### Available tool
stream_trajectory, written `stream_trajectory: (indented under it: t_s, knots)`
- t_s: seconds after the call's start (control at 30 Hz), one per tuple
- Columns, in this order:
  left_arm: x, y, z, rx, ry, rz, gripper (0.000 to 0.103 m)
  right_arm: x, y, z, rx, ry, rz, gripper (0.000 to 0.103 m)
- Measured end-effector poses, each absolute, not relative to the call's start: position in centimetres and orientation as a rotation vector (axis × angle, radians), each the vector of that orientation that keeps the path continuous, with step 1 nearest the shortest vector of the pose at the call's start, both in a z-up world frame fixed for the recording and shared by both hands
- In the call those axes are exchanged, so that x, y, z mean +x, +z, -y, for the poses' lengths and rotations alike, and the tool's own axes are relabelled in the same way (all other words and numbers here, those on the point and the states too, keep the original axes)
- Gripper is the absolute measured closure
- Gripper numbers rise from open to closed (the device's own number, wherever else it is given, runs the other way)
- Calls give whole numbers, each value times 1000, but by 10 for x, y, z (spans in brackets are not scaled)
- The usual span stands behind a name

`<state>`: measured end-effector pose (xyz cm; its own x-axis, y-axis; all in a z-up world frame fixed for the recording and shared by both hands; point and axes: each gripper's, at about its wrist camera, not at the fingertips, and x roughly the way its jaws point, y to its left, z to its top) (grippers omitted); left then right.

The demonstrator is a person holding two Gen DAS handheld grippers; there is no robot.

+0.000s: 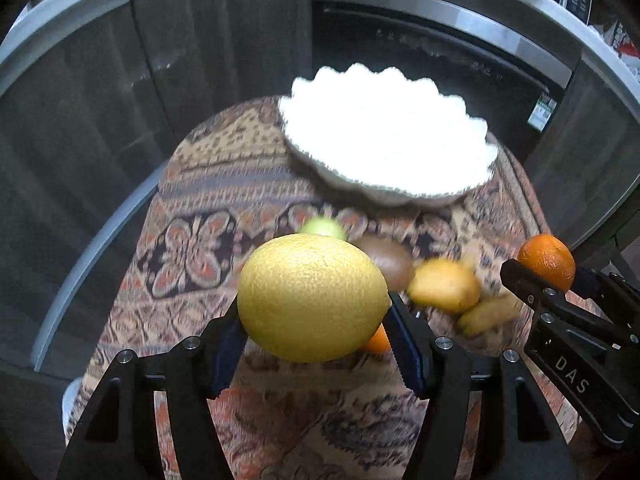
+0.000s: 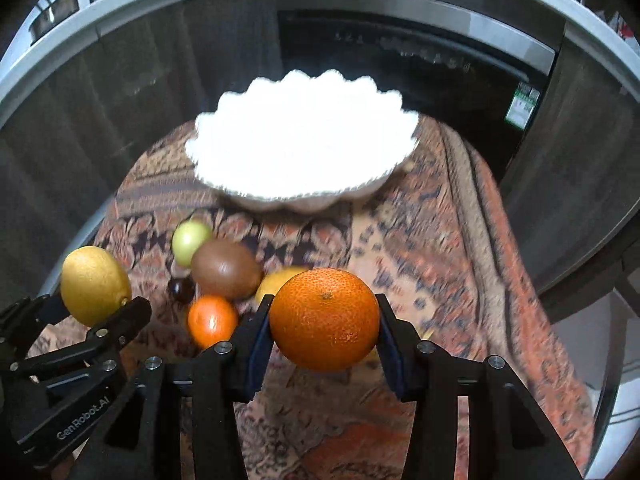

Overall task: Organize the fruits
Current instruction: 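Carry both fruits over the white bowl and open the left tool to drop the grapefruit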

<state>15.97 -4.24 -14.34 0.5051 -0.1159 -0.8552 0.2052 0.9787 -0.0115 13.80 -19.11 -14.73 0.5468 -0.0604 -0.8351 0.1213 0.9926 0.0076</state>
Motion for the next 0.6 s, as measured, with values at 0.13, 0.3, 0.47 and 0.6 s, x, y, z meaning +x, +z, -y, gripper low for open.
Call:
stream_trajectory:
  t_s: [0.13, 0.3, 0.47, 0.6]
  knots:
    - [177, -130, 52, 91, -197, -999, 39, 154, -134, 202, 67, -118, -960, 55]
    - [200, -117, 62, 88, -201, -975, 39, 174, -121, 213, 67, -122, -929, 55]
    - [224, -109, 71, 93, -201, -949, 39, 191, -119, 220, 66, -129, -913, 55]
    - [241, -109, 75, 98, -202, -940, 39, 206, -120, 225, 61, -136, -907, 55]
